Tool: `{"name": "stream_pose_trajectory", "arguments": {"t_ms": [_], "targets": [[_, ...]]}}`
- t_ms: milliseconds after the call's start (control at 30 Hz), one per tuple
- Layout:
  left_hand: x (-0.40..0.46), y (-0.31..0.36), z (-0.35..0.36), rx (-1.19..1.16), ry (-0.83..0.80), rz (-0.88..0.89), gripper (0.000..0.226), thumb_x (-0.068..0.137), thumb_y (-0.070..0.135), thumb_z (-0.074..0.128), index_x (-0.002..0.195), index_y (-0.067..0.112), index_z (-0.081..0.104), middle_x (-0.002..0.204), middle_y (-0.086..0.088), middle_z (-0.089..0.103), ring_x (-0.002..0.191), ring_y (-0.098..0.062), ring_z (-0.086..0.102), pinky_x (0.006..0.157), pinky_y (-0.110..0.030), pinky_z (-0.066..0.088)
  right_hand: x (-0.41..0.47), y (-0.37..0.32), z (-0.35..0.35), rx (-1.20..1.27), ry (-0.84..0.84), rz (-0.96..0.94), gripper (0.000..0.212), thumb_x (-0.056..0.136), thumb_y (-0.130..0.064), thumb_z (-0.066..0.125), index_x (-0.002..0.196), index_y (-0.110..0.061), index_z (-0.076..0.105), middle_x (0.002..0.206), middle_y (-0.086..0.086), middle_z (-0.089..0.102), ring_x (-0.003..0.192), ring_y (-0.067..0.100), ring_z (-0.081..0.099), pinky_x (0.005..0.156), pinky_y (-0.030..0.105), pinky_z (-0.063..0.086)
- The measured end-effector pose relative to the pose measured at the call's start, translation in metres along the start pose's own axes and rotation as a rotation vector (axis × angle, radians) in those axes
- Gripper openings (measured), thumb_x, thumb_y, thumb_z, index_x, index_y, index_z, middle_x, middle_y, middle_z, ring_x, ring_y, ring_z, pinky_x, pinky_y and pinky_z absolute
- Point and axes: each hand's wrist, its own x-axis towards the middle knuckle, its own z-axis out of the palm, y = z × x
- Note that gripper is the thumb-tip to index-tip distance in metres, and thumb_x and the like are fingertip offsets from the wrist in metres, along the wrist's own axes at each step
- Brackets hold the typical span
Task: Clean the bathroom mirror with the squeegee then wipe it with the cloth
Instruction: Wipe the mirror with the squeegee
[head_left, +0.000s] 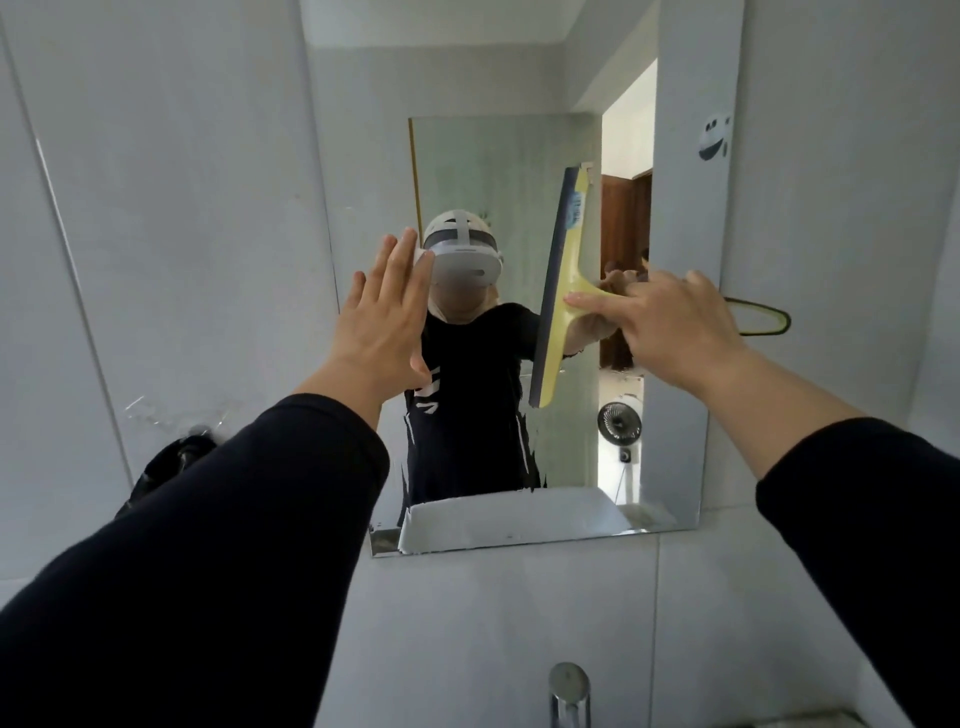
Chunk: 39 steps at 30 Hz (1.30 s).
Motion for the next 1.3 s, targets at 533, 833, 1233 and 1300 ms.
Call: {"name": "stream_pose_trajectory", "arguments": {"t_ms": [533,833,1233,1300], "targets": [[0.052,0.087,-0.002,0.009,0.095,0.068,0.107,0.071,0.052,0.069,0.148,0.02,0.003,0.158,-0.009,-0.015,0.146,-0.028,-0.017,0.118,-0.055,0.004,-0.026,0.048,0.003,-0.123,-0.099,0.041,0.063,0.098,-0.015,0.043,0.14,-0.056,0.022,0.077,-0.009,0.046,0.075,0.012,0.038,0.071,0.03,0.033],[0.06,0.09,-0.001,-0.006,0.139,0.061,0.109,0.061,0.048,0.078,0.143,0.018,0.014,0.158,-0.011,-0.002,0.147,-0.031,-0.004,0.117,-0.055,0.012,-0.065,0.104,0.006,-0.079,-0.256,0.294,0.06,0.101,-0.018,0.028,0.139,-0.061,0.016,0.08,-0.002,0.058,0.075,0.02,0.055,0.065,0.032,0.041],[0.061,0.091,0.0,-0.023,0.13,0.074,0.114,0.062,0.048,0.079,0.148,0.015,0.011,0.158,-0.013,-0.005,0.147,-0.032,-0.006,0.116,-0.056,0.009,-0.079,0.0,0.033,0.766,-0.149,1.001,0.056,0.097,-0.007,0.031,0.149,-0.028,0.028,0.117,0.012,0.062,0.097,0.03,0.061,0.073,0.036,0.048],[0.059,0.088,-0.002,-0.015,0.126,0.073,0.114,0.064,0.049,0.078,0.148,0.016,0.008,0.158,-0.013,-0.007,0.147,-0.032,-0.008,0.116,-0.056,0.008,-0.079,-0.019,0.033,0.8,-0.153,1.069,0.059,0.096,-0.005,0.033,0.15,-0.027,0.026,0.131,0.01,0.056,0.108,0.029,0.059,0.078,0.033,0.047]]}}
